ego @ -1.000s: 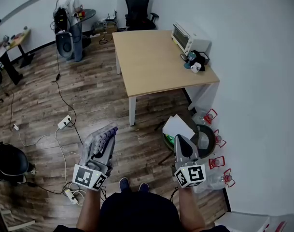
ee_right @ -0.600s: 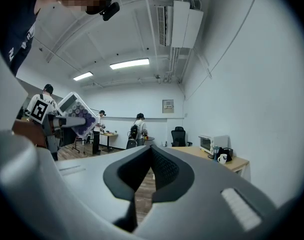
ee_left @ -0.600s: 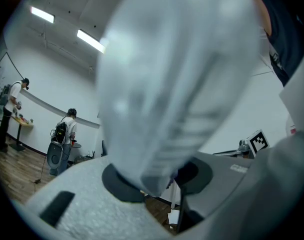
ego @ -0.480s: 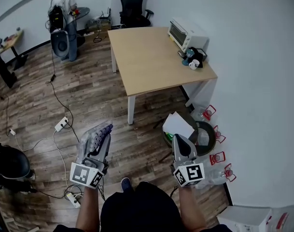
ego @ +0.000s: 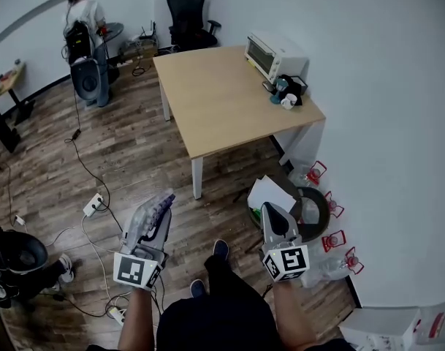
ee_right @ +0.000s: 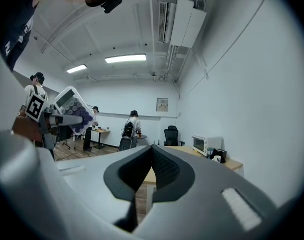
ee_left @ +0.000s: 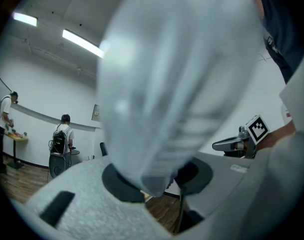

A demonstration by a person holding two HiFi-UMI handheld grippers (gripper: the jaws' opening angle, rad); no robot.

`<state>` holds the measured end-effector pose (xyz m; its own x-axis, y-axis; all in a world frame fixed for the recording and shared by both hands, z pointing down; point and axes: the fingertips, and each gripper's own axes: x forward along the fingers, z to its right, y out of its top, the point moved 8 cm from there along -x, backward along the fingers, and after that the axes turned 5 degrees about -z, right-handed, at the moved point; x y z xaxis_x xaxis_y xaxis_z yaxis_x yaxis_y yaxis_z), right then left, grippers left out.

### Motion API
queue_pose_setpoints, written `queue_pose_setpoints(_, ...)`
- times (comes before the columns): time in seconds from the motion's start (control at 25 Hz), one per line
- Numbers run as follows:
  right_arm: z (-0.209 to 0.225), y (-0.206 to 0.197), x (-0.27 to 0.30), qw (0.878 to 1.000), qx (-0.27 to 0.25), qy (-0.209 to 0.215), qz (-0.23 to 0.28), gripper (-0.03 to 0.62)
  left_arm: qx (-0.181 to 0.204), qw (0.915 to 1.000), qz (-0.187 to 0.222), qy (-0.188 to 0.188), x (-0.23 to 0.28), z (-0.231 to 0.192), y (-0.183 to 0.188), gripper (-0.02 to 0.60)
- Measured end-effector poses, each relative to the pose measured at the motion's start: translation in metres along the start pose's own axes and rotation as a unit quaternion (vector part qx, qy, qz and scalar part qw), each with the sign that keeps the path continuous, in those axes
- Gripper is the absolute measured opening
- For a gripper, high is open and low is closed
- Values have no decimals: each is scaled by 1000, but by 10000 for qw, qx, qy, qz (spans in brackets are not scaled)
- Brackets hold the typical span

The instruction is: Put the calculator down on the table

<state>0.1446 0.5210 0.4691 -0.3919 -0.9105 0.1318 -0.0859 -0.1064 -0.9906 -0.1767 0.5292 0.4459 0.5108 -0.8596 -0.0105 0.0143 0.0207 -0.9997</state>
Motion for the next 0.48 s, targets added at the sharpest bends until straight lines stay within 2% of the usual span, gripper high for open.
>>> queue_pose_setpoints(0.28,42,-5,64,10000,67,65,18,0,46,10000,-5,53,66,-23,-6,133)
queue_pose_setpoints(0.48,76,6,120,9998,0,187,96,0,69,10000,-33,46,124,-42,-4,133)
